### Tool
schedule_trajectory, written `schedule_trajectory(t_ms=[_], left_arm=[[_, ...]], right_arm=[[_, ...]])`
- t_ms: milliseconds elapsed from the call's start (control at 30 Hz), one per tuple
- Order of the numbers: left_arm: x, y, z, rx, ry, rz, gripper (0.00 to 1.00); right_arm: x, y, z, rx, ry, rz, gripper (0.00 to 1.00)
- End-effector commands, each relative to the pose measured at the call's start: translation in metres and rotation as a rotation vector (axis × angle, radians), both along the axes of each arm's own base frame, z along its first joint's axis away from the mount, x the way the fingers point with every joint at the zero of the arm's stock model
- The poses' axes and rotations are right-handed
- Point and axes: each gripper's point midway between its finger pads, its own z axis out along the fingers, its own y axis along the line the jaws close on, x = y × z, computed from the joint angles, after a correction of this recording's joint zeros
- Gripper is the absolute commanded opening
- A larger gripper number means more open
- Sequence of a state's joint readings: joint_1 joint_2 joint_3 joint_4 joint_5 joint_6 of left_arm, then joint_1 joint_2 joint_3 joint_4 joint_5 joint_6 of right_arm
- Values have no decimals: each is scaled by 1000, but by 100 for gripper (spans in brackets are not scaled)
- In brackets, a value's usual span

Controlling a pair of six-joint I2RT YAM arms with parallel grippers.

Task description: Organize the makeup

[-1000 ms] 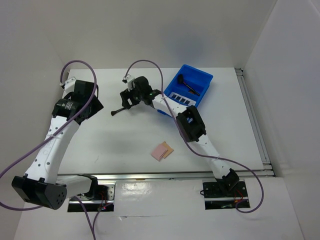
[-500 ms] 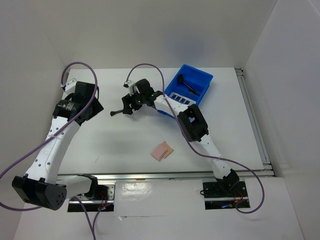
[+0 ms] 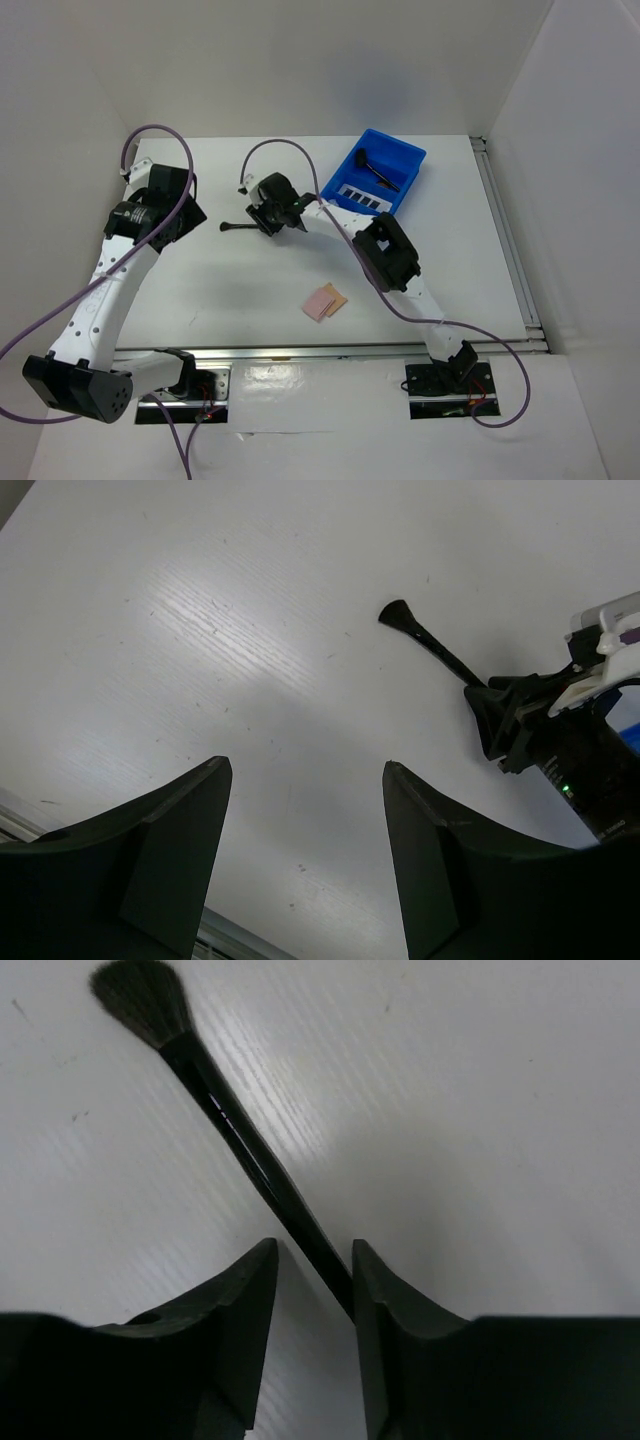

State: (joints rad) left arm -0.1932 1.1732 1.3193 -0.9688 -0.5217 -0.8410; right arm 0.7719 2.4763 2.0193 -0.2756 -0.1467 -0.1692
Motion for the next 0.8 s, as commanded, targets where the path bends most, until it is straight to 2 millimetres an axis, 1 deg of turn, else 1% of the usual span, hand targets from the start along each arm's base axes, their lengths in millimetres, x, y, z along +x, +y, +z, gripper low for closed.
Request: schedule_trajectory(t_ms=[0, 100, 133, 167, 200, 233, 267, 333, 367, 400, 433, 467, 500, 533, 567, 600, 633, 667, 700, 733, 767], left_arm=[[-1, 3, 7, 2, -29, 3, 75], [-1, 1, 6, -5, -28, -3, 75], [-1, 1, 6, -5, -28, -3, 75], [-1, 1, 6, -5, -28, -3, 75], [-1, 1, 6, -5, -28, -3, 75], [-1, 1, 6, -5, -28, -3, 75], [-1, 1, 6, -5, -28, -3, 75], [-1, 1, 6, -5, -28, -3, 75], [-1, 1, 6, -5, -28, -3, 75], [-1, 1, 6, -5, -28, -3, 75], [0, 1, 11, -8, -41, -3, 75], [0, 1, 11, -8, -41, -3, 75], [1, 0, 17, -10, -55, -3, 75], [3, 0, 22, -13, -68, -3, 75], [3, 0, 22, -13, -68, -3, 75], [4, 2, 27, -9, -83, 3, 75], [4, 2, 27, -9, -83, 3, 75], [4, 2, 27, -9, -83, 3, 75], [4, 2, 27, -9, -83, 3, 75], [4, 2, 27, -9, -83, 3, 75], [4, 2, 27, -9, -83, 3, 75]], right_arm=[[-14, -18, -6, -114, -23, -14, 37], [-20, -18, 0, -123, -36, -4, 26], [-20, -21, 2, -130, -41, -12, 18], [-20, -21, 2, -130, -41, -12, 14], [-24, -17, 8, -124, -56, 2, 10], [-22, -18, 14, -121, -68, -5, 7], [-22, -18, 14, -121, -68, -5, 0], [-15, -11, 40, -81, -106, -9, 0], [-17, -8, 52, -56, -112, 3, 0], [-10, -9, 68, -34, -133, -7, 0], [-12, -7, 77, -19, -142, 10, 0], [-3, -6, 107, 27, -187, -2, 0], [-2, -5, 118, 45, -205, -4, 0], [12, -13, 140, 72, -235, -32, 0], [16, -17, 159, 107, -254, -43, 0], [20, -21, 173, 128, -270, -49, 0], [29, -33, 182, 134, -281, -72, 0], [36, -42, 202, 148, -323, -93, 0], [41, -49, 211, 160, -340, -108, 0], [53, -66, 218, 155, -356, -151, 0], [59, -76, 225, 148, -376, -170, 0]])
